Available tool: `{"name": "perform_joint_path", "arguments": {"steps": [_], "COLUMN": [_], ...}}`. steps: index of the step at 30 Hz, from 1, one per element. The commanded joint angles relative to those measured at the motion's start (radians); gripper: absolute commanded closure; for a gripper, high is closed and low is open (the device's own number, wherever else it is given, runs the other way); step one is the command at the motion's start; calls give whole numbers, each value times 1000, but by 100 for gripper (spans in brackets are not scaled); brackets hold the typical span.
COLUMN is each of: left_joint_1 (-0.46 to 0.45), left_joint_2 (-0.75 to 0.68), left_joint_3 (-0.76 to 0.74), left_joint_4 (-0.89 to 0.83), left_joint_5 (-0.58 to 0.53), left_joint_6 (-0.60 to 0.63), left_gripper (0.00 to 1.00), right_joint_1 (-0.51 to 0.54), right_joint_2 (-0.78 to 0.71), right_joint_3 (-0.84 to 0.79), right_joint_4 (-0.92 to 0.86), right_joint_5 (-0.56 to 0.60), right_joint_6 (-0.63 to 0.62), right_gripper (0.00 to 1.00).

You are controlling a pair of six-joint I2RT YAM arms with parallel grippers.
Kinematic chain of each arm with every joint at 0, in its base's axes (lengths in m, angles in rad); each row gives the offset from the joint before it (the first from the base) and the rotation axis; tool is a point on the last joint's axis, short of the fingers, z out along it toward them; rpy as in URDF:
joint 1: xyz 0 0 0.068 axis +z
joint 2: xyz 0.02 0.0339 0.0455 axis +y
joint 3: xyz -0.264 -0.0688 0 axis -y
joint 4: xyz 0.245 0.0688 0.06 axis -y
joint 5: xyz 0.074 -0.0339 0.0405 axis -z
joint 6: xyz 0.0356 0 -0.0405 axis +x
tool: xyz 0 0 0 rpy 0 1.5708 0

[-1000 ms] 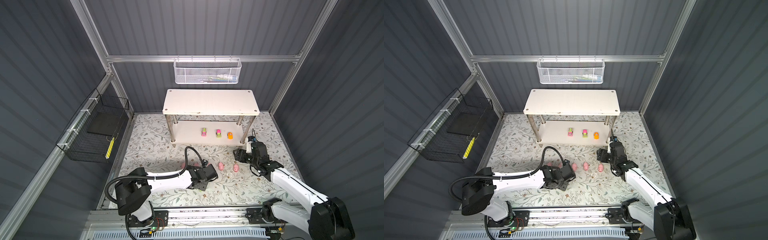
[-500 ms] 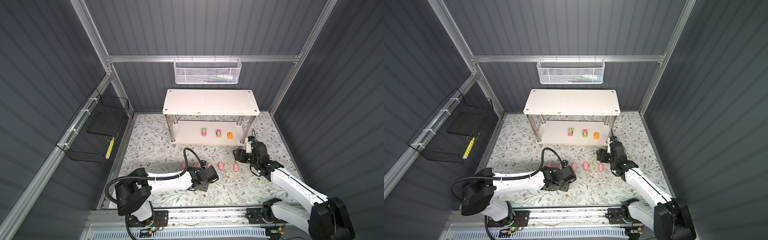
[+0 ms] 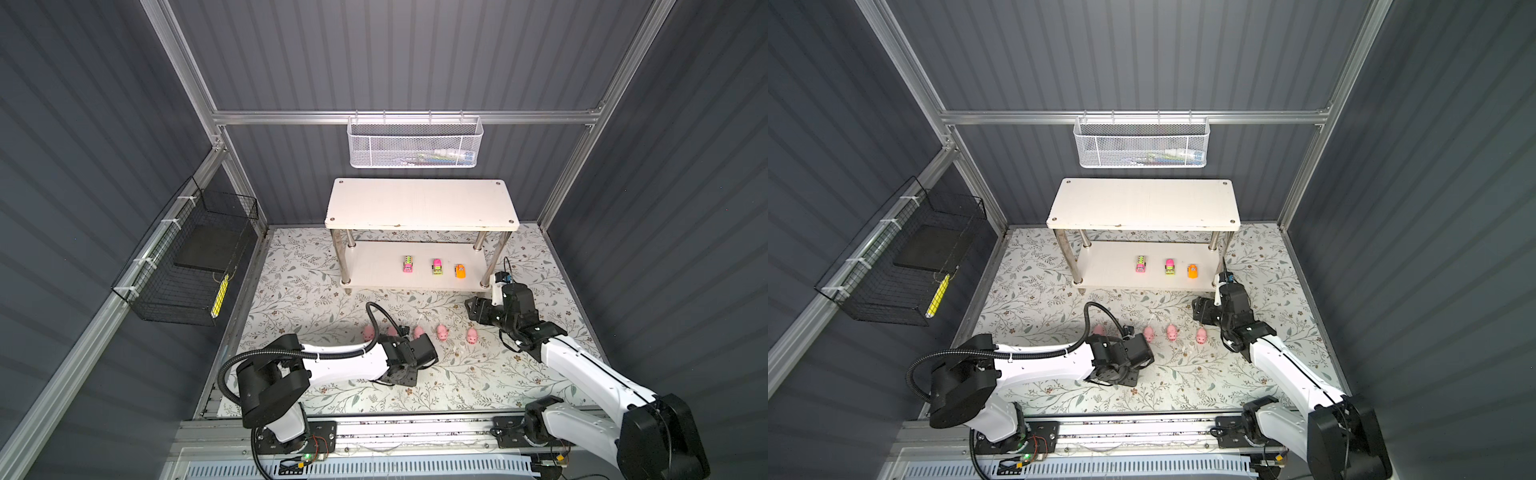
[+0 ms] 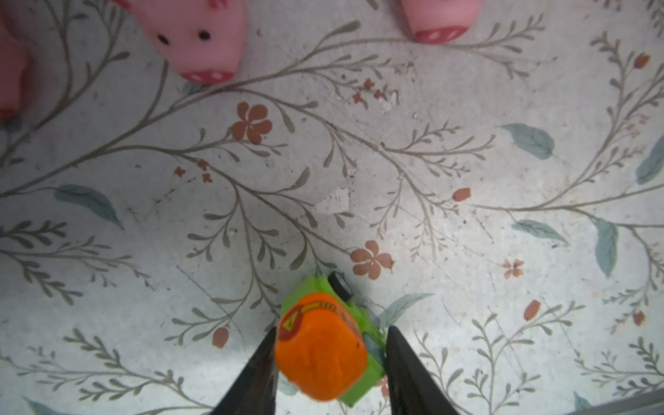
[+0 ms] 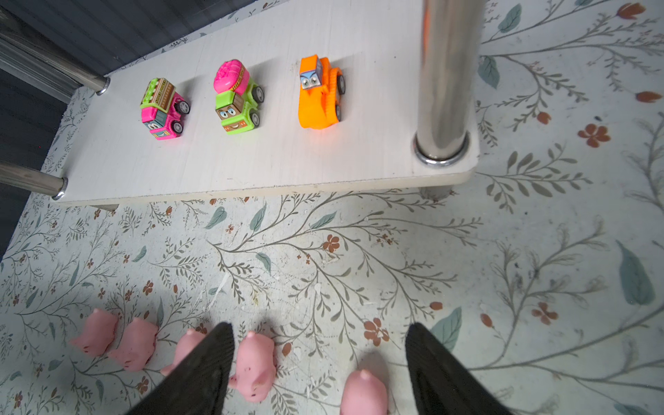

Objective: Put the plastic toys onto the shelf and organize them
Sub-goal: 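Close the left gripper on the orange-and-green car and lift it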

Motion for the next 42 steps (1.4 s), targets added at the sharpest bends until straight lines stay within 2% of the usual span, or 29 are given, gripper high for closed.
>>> {"name": "perform_joint_path", "arguments": {"steps": [1,14,16,18,27,42], "left_joint_1": [-7,-7,-6,-7,-6,-6], "left_joint_2": [15,-40,-61,-75,-57,-53], "left_joint_3": [-16,-46,-65,-77,-112,-186], "left_joint_4": [-13,-119,-98,-56,86,146], "left_joint_5": [-4,-61,-72,-78,-96,-113], "left_joint_6": [-4,88,93,96,140,136], "left_gripper": [56,58,56,48,43,60], "right_joint_1": [-6,-6,-6,-6,-6,-6], "right_joint_2": [0,18,17,18,17,50], "right_joint_3": [-15,-9,-8,-9,-3,-1], "right_joint_4": [13,25,26,27,24,27], "right_joint_5": [-1,-15,-16,-15,-15,-19], "right_joint_6": [1,7,7,8,7,15], "right_gripper": [23,23,23,23,23,23]}}
